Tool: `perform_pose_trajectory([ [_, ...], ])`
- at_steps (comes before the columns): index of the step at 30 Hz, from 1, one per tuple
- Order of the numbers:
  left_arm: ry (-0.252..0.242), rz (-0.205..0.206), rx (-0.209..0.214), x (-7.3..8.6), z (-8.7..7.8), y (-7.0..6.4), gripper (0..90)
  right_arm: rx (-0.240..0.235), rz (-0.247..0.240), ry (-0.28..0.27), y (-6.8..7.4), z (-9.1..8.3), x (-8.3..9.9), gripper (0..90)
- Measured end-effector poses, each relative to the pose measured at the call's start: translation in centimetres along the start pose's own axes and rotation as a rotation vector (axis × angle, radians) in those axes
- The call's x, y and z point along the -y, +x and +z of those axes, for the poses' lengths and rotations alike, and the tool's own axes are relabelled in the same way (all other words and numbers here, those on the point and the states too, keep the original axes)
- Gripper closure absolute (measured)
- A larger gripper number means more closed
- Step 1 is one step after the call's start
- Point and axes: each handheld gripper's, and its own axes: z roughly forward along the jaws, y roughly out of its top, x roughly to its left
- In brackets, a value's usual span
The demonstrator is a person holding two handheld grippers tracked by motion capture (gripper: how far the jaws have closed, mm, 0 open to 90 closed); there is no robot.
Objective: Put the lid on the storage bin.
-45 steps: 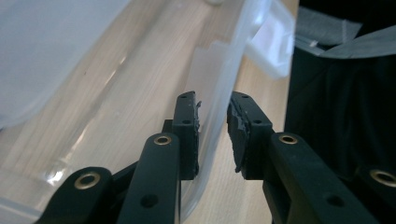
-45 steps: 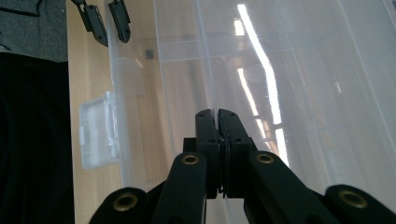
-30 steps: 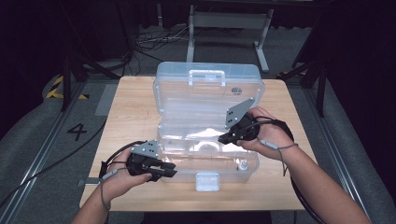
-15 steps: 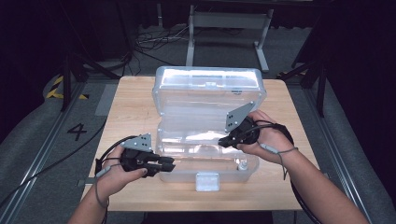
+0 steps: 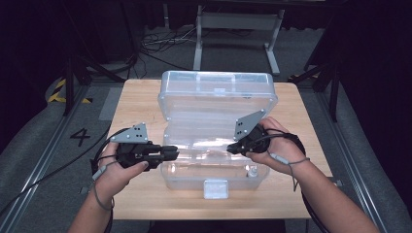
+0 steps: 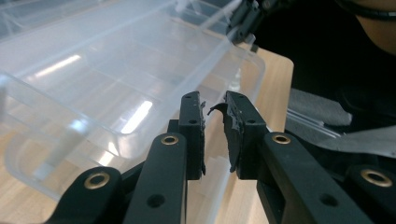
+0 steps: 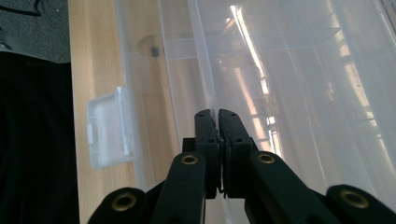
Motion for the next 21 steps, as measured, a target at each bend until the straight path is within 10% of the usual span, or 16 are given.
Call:
perform_pose_trajectory([
  [21,-0.104,-0.063,-0.143,-1.8,-0.5,3.4,81.0,0.016,0.003,-0.014,0.4,0.0,0.3,87.8],
])
